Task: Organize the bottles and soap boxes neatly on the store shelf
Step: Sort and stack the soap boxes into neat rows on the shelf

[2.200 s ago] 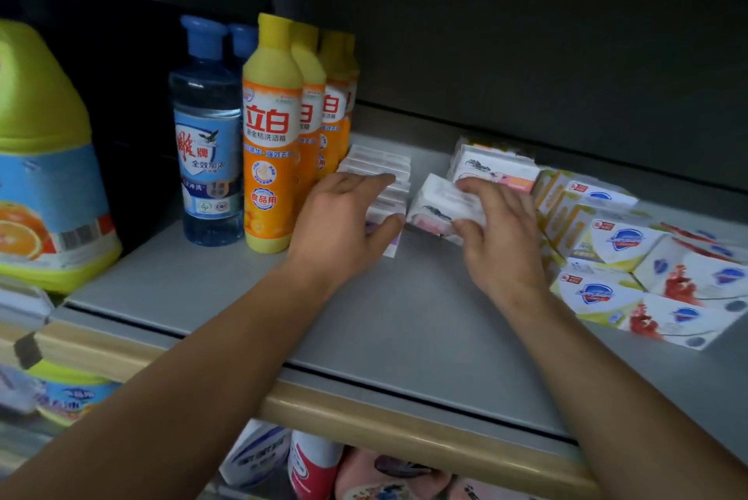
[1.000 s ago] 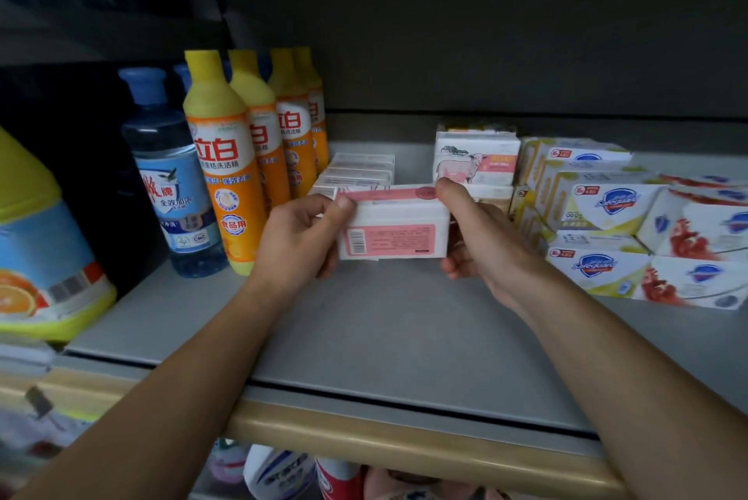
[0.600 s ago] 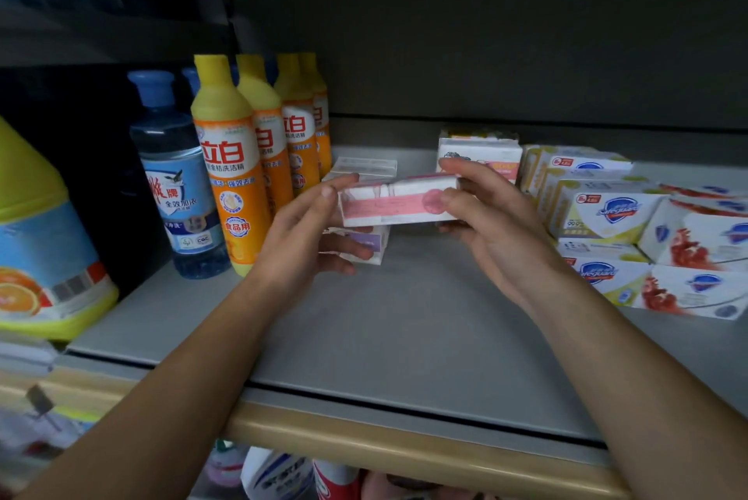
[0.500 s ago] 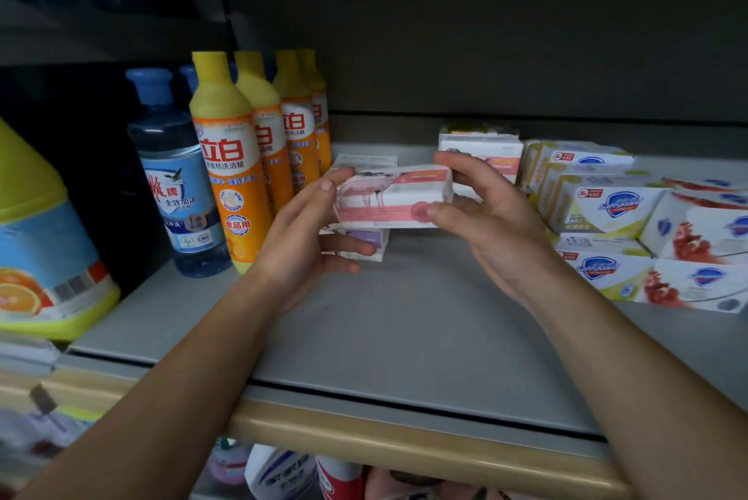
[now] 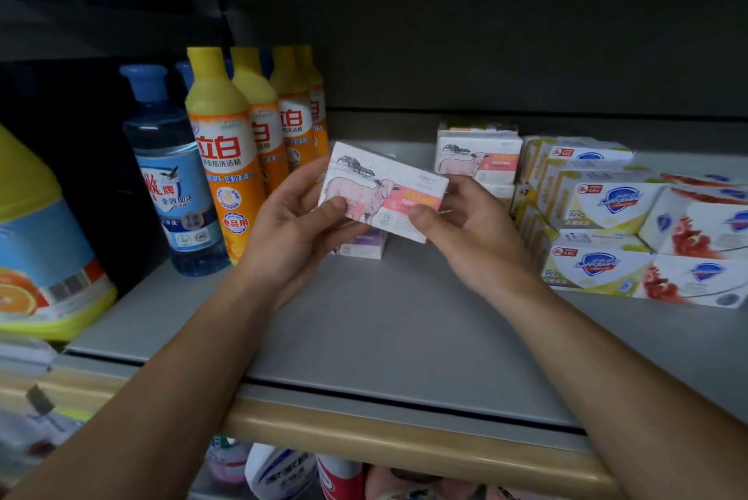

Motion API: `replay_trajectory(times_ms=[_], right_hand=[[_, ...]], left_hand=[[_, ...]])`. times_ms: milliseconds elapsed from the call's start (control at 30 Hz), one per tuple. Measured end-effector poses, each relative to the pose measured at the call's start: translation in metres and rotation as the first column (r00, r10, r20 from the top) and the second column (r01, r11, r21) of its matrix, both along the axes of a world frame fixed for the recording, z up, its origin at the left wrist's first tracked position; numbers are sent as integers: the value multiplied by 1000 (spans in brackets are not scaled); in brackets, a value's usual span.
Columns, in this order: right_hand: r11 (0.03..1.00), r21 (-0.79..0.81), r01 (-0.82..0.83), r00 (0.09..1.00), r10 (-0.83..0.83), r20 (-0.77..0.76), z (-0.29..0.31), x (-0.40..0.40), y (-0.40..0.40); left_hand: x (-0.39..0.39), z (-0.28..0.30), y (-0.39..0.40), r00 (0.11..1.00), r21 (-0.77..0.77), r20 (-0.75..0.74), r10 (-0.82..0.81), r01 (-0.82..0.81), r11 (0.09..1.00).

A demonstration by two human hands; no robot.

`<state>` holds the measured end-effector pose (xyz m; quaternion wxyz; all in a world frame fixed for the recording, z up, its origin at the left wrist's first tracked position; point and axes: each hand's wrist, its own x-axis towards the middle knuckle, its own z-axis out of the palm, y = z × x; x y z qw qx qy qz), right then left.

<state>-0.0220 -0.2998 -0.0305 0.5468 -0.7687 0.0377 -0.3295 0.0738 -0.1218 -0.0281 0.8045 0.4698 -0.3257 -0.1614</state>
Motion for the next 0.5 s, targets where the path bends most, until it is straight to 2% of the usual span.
replay_trajectory(times_ms=[133, 267, 367, 500], right_hand=[[985, -163, 54, 995, -39, 90, 3, -3, 0], [919, -368, 142, 978, -72, 198, 6, -6, 3], [817, -535, 212, 959, -68, 276, 7, -8, 8], [716, -649, 257, 930, -1, 367, 11, -10, 18]], left_hand=[[1, -1, 0, 995, 103, -93, 42, -32, 994], [2, -1, 2, 955, 50, -294, -29, 45, 998], [2, 0, 2, 957, 61, -290, -23, 43, 997], [2, 2, 3, 948, -18, -316, -35, 31, 999]])
